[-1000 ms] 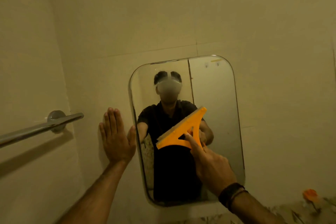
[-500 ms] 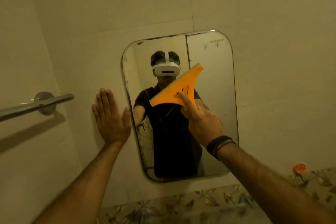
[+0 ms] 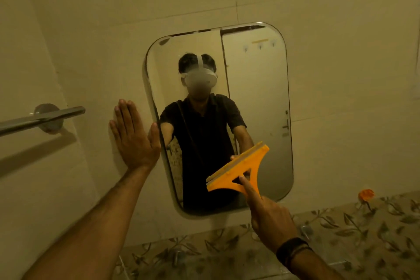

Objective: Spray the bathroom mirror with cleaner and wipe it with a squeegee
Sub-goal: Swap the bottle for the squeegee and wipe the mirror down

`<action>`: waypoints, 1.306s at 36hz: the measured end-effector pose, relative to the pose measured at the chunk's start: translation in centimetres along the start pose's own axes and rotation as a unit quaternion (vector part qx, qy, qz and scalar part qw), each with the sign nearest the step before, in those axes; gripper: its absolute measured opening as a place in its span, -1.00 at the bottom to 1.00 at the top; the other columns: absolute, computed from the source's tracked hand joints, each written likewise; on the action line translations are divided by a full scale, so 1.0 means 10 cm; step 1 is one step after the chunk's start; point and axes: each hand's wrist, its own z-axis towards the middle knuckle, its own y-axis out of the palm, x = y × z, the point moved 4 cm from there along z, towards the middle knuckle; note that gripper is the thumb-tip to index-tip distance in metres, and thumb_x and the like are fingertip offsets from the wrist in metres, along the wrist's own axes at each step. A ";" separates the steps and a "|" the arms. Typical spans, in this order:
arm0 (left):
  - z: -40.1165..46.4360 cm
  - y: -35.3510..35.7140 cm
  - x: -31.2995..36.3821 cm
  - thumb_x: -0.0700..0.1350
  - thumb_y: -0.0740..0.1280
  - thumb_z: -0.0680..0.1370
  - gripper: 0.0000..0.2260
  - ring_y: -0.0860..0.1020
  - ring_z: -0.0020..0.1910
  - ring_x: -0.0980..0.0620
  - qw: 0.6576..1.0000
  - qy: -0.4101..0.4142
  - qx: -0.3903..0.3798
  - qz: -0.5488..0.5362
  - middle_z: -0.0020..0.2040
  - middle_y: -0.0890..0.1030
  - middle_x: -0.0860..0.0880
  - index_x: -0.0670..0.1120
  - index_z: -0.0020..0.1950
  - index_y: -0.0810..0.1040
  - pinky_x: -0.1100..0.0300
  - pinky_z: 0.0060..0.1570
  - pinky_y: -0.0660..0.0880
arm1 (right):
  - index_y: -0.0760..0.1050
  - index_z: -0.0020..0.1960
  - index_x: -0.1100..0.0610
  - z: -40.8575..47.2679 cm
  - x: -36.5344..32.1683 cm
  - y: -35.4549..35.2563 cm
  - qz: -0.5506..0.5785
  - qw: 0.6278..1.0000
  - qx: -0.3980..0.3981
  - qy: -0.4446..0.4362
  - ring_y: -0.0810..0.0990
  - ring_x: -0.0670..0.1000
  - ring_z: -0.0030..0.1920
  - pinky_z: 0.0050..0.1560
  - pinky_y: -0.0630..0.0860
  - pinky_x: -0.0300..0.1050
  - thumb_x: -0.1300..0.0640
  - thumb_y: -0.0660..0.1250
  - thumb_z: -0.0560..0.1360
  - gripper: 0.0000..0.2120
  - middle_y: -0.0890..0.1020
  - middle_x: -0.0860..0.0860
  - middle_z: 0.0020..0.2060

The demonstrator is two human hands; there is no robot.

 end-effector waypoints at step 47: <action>0.01 -0.01 -0.01 0.24 -0.08 0.67 -0.31 0.08 0.68 -0.13 0.999 -0.008 -0.019 -0.025 0.69 0.10 -0.14 -0.18 0.68 0.10 -0.18 0.62 0.07 | -0.31 0.54 -0.15 1.88 -1.14 -1.01 0.007 0.980 0.105 -0.168 0.62 0.01 -0.15 -0.16 0.63 -0.10 0.09 0.05 0.68 -0.36 0.59 0.04 0.01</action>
